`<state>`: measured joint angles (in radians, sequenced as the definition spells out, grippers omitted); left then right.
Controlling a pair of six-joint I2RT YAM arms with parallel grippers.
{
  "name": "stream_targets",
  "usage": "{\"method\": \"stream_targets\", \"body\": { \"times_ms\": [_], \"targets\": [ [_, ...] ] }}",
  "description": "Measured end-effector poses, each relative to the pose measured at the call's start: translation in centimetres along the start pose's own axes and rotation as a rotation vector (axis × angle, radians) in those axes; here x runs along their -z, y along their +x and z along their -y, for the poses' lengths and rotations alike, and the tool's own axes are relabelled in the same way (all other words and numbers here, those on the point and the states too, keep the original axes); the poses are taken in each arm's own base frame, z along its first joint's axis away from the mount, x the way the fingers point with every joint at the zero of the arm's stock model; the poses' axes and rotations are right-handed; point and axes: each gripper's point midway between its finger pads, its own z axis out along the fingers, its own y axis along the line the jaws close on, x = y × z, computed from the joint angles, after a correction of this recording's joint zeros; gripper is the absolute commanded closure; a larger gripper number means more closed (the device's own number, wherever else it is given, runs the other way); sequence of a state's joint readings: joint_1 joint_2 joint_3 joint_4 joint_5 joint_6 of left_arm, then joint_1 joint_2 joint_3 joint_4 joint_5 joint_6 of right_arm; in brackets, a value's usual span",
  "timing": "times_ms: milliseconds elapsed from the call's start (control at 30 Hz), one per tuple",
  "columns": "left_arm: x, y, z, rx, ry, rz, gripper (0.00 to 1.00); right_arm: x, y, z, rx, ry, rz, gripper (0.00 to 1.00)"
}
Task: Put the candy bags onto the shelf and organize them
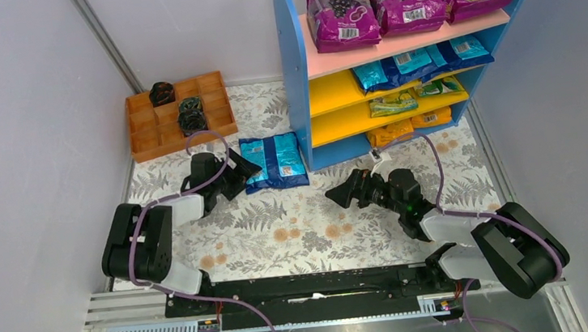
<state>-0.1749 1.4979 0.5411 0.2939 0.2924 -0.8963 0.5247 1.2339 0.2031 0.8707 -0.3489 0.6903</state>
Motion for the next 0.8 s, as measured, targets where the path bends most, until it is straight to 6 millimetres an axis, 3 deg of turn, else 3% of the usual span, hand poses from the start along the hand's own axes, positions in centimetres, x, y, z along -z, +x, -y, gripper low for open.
{"method": "stream_targets", "body": {
  "times_ms": [200, 467, 800],
  "targets": [
    [-0.7, -0.2, 0.3, 0.016, 0.04, 0.015, 0.21, 0.0, 0.0, 0.0, -0.004, -0.001, 0.001, 0.0],
    [-1.2, 1.0, -0.4, 0.061, 0.066, -0.021, 0.65, -0.1, 0.5, 0.5, -0.018, 0.015, -0.017, 0.0],
    [-0.3, 2.5, -0.2, 0.126, 0.097, -0.068, 0.89, -0.3, 1.1, 1.1, -0.035, 0.034, -0.037, 0.0]
  ]
}}
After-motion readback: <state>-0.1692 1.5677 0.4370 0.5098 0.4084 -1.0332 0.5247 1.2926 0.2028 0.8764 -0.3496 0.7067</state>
